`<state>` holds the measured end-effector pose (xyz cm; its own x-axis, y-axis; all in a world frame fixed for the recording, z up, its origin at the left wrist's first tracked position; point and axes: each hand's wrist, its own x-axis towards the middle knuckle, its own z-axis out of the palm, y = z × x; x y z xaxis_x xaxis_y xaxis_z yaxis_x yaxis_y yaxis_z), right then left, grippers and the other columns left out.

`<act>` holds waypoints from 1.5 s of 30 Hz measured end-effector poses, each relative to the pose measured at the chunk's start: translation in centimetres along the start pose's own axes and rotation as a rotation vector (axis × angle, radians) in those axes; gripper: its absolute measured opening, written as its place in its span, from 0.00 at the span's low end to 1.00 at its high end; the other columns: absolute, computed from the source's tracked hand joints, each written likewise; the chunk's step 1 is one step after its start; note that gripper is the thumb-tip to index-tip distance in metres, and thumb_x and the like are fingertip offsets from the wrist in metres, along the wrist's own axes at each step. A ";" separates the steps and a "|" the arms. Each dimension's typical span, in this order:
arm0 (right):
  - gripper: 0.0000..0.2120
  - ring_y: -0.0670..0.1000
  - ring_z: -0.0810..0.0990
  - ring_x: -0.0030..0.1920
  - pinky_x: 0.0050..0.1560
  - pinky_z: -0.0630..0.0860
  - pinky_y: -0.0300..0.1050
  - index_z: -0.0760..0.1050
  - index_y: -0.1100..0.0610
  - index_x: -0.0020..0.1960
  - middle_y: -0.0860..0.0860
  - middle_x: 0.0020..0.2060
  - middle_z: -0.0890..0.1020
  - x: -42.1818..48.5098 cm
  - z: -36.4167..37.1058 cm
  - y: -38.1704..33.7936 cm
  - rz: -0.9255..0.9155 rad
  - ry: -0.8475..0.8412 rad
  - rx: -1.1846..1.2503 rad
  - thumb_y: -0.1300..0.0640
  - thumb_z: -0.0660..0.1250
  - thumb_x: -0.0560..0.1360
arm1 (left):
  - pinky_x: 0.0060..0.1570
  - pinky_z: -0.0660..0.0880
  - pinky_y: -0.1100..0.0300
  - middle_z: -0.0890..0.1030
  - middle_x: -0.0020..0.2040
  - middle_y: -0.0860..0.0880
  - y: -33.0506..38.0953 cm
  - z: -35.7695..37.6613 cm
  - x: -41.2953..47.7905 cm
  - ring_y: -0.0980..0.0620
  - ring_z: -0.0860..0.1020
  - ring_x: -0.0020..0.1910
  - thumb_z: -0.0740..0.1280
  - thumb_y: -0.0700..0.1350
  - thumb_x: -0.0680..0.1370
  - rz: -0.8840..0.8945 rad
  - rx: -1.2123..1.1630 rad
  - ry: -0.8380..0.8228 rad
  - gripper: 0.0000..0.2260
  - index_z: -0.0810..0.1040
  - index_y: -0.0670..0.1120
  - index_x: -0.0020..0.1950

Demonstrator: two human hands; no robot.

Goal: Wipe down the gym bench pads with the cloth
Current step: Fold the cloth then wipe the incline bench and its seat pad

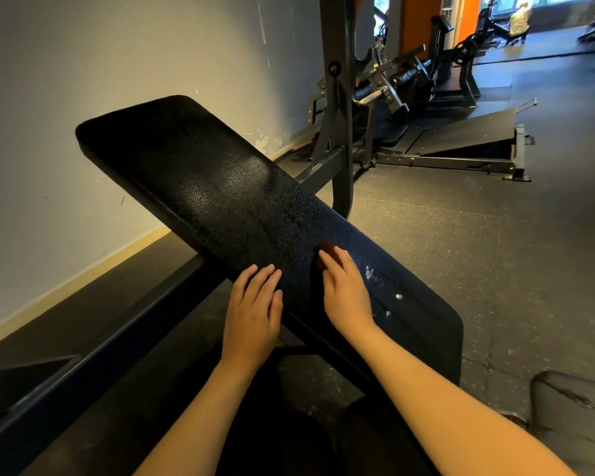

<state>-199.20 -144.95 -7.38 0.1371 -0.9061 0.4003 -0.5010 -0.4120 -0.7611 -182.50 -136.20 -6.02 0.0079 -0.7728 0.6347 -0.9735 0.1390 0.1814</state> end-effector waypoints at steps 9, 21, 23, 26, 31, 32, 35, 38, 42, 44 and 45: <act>0.19 0.53 0.59 0.78 0.76 0.55 0.42 0.73 0.56 0.72 0.54 0.76 0.67 -3.1 2.2 -5.2 -0.282 -0.110 0.032 0.63 0.61 0.82 | 0.74 0.48 0.72 0.67 0.77 0.52 -0.5 -1.9 -1.0 0.59 0.56 0.79 0.62 0.40 0.84 -0.089 -0.245 -0.085 0.20 0.69 0.45 0.77; 0.19 0.47 0.55 0.79 0.75 0.51 0.38 0.70 0.52 0.74 0.49 0.78 0.63 -3.3 2.7 -7.9 -0.031 -0.094 0.183 0.57 0.57 0.85 | 0.78 0.47 0.60 0.68 0.77 0.50 0.1 -2.1 -1.4 0.58 0.59 0.78 0.52 0.47 0.85 -0.134 -0.269 -0.067 0.21 0.68 0.46 0.77; 0.19 0.46 0.55 0.79 0.78 0.51 0.40 0.68 0.52 0.76 0.49 0.78 0.64 -2.8 2.5 -9.5 -0.011 -0.148 0.324 0.56 0.56 0.85 | 0.79 0.49 0.56 0.69 0.77 0.49 0.3 -2.7 -1.0 0.56 0.61 0.78 0.50 0.50 0.84 -0.183 -0.318 -0.055 0.23 0.67 0.46 0.78; 0.20 0.44 0.64 0.75 0.77 0.60 0.43 0.67 0.51 0.76 0.49 0.75 0.69 -2.5 2.0 -11.3 0.030 -0.181 0.510 0.57 0.56 0.85 | 0.80 0.50 0.52 0.66 0.79 0.48 0.5 -3.6 0.4 0.55 0.59 0.79 0.48 0.53 0.85 -0.207 -0.404 -0.036 0.25 0.62 0.47 0.80; 0.17 0.37 0.77 0.59 0.61 0.71 0.31 0.72 0.50 0.72 0.46 0.64 0.79 -3.3 1.3 -10.7 0.067 -0.064 0.459 0.57 0.57 0.85 | 0.80 0.46 0.48 0.55 0.82 0.45 -0.1 -3.4 2.0 0.49 0.49 0.82 0.49 0.51 0.83 -0.008 -0.150 -0.059 0.24 0.63 0.48 0.79; 0.17 0.40 0.77 0.61 0.63 0.72 0.36 0.73 0.50 0.71 0.47 0.64 0.80 -3.4 1.1 -9.9 0.048 -0.045 0.390 0.56 0.57 0.85 | 0.80 0.47 0.47 0.58 0.82 0.46 -0.3 -3.2 2.2 0.48 0.51 0.82 0.50 0.50 0.81 0.037 -0.088 -0.071 0.25 0.66 0.49 0.77; 0.16 0.44 0.75 0.64 0.67 0.71 0.45 0.74 0.51 0.70 0.47 0.64 0.79 -4.3 0.6 -6.9 -0.034 -0.038 0.144 0.57 0.59 0.83 | 0.78 0.53 0.45 0.68 0.76 0.47 -0.8 -3.0 2.4 0.48 0.62 0.78 0.52 0.49 0.78 0.062 -0.070 -0.089 0.21 0.73 0.48 0.69; 0.16 0.46 0.73 0.66 0.69 0.70 0.47 0.74 0.53 0.69 0.47 0.65 0.78 -5.8 0.2 -4.0 -0.012 0.024 0.006 0.56 0.60 0.83 | 0.77 0.56 0.43 0.70 0.71 0.45 -0.7 -2.1 2.0 0.45 0.67 0.74 0.55 0.47 0.79 0.116 -0.085 -0.049 0.17 0.73 0.46 0.65; 0.17 0.47 0.68 0.71 0.73 0.61 0.41 0.74 0.54 0.70 0.49 0.69 0.75 -8.1 -0.2 -0.7 0.031 0.049 -0.073 0.58 0.60 0.83 | 0.74 0.60 0.41 0.72 0.67 0.42 1.7 0.3 -0.4 0.42 0.69 0.71 0.59 0.44 0.78 0.195 -0.091 -0.009 0.15 0.75 0.43 0.64; 0.17 0.46 0.69 0.70 0.73 0.62 0.41 0.74 0.54 0.70 0.49 0.68 0.75 -9.0 -0.5 0.1 0.047 0.052 -0.043 0.60 0.60 0.83 | 0.75 0.61 0.41 0.74 0.67 0.42 4.0 2.0 -2.5 0.41 0.69 0.72 0.60 0.44 0.79 0.290 -0.050 -0.040 0.16 0.76 0.42 0.64; 0.17 0.45 0.69 0.70 0.74 0.64 0.43 0.75 0.55 0.70 0.49 0.68 0.75 -9.3 -0.7 0.3 0.052 0.057 -0.017 0.61 0.60 0.83 | 0.75 0.61 0.42 0.75 0.67 0.42 4.7 2.8 -3.5 0.41 0.69 0.73 0.61 0.45 0.79 0.335 -0.017 -0.048 0.16 0.77 0.42 0.64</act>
<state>-201.21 -136.58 -10.98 0.0623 -0.9191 0.3891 -0.5203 -0.3626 -0.7732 -187.76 -134.61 -9.47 -0.3225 -0.7106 0.6253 -0.9163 0.4000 -0.0181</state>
